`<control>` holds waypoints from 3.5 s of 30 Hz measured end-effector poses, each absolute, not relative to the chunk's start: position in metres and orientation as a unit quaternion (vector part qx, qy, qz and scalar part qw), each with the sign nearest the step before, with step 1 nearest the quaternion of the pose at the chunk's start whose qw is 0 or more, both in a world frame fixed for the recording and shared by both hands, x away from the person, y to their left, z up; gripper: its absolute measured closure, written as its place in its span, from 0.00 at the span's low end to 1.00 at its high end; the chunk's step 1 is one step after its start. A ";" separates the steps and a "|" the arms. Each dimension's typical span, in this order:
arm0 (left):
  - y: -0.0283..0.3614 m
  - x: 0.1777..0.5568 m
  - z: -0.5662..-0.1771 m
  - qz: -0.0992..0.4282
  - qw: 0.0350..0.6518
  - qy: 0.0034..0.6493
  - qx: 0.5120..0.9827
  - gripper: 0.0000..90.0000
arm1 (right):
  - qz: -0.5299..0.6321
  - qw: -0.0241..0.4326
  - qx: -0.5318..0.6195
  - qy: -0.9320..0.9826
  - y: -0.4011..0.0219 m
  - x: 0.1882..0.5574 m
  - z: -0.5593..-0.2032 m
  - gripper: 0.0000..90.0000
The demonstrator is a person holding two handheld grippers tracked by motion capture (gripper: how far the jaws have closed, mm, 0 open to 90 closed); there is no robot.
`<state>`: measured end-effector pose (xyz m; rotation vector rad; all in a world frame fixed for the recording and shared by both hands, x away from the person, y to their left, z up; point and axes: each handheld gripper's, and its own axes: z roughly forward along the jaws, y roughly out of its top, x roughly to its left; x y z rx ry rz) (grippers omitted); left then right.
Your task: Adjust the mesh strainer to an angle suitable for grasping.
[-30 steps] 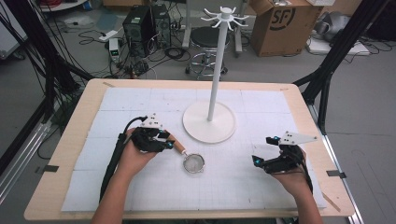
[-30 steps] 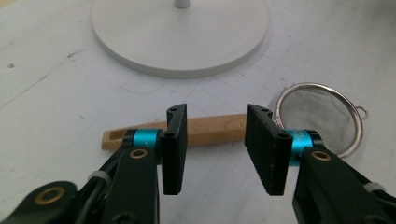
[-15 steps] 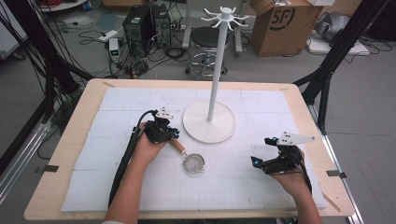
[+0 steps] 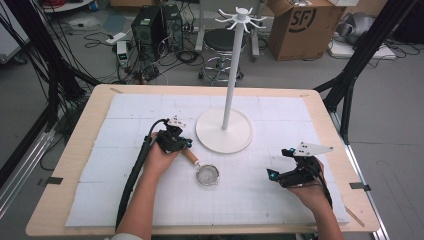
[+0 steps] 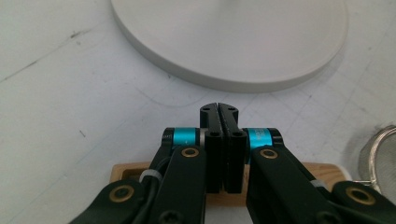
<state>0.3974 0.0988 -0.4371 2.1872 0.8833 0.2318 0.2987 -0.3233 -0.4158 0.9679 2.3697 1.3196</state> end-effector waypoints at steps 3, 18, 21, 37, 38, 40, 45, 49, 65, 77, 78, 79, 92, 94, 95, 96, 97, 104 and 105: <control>0.099 0.396 -0.437 0.093 0.367 0.338 0.862 1.00 | 0.454 0.131 0.334 0.816 -0.324 0.299 -0.416 0.01; 0.105 0.394 -0.436 0.097 0.342 0.343 0.870 1.00 | 0.461 0.133 0.331 0.812 -0.326 0.298 -0.415 0.01; 0.107 0.393 -0.436 0.098 0.338 0.339 0.872 1.00 | 0.462 0.132 0.333 0.811 -0.328 0.299 -0.415 0.01; 0.137 0.367 -0.431 0.092 0.340 0.341 0.872 1.00 | 0.461 0.131 0.337 0.811 -0.328 0.297 -0.415 0.01; 0.138 0.365 -0.431 0.090 0.341 0.340 0.872 1.00 | 0.461 0.132 0.336 0.811 -0.328 0.297 -0.415 0.01; 0.142 0.363 -0.433 0.088 0.347 0.343 0.869 1.00 | 0.460 0.133 0.336 0.811 -0.328 0.296 -0.414 0.01; 0.150 0.355 -0.434 0.086 0.348 0.344 0.868 1.00 | 0.463 0.131 0.335 0.810 -0.328 0.296 -0.414 0.01; 0.154 0.347 -0.434 0.089 0.344 0.337 0.872 1.00 | 0.464 0.133 0.332 0.810 -0.328 0.297 -0.414 0.01; 0.166 0.318 -0.443 0.088 0.372 0.330 0.863 1.00 | 0.463 0.132 0.333 0.810 -0.327 0.297 -0.414 0.01; 0.168 0.311 -0.431 0.104 0.410 0.318 0.849 0.85 | 0.464 0.131 0.333 0.810 -0.327 0.297 -0.414 0.01; 0.171 0.308 -0.424 0.107 0.429 0.311 0.841 0.80 | 0.464 0.133 0.331 0.811 -0.328 0.297 -0.414 0.01; 0.174 0.306 -0.421 0.108 0.441 0.307 0.837 0.77 | 0.462 0.133 0.334 0.811 -0.327 0.297 -0.414 0.01; 0.186 0.290 -0.385 0.119 0.509 0.268 0.810 0.43 | 0.466 0.126 0.336 0.809 -0.327 0.299 -0.415 0.01; 0.187 0.291 -0.387 0.117 0.511 0.271 0.807 0.38 | 0.464 0.126 0.337 0.810 -0.326 0.300 -0.416 0.01; 0.187 0.291 -0.387 0.117 0.511 0.271 0.807 0.34 | 0.462 0.124 0.337 0.811 -0.326 0.300 -0.416 0.01; 0.187 0.292 -0.389 0.113 0.511 0.272 0.807 0.33 | 0.463 0.125 0.334 0.811 -0.326 0.300 -0.416 0.01; 0.186 0.292 -0.389 0.114 0.511 0.270 0.808 0.31 | 0.462 0.125 0.334 0.812 -0.326 0.300 -0.416 0.01; 0.182 0.293 -0.387 0.117 0.512 0.258 0.811 0.20 | 0.463 0.122 0.335 0.811 -0.327 0.298 -0.417 0.01; 0.182 0.293 -0.388 0.115 0.511 0.258 0.812 0.19 | 0.462 0.121 0.336 0.812 -0.326 0.298 -0.417 0.01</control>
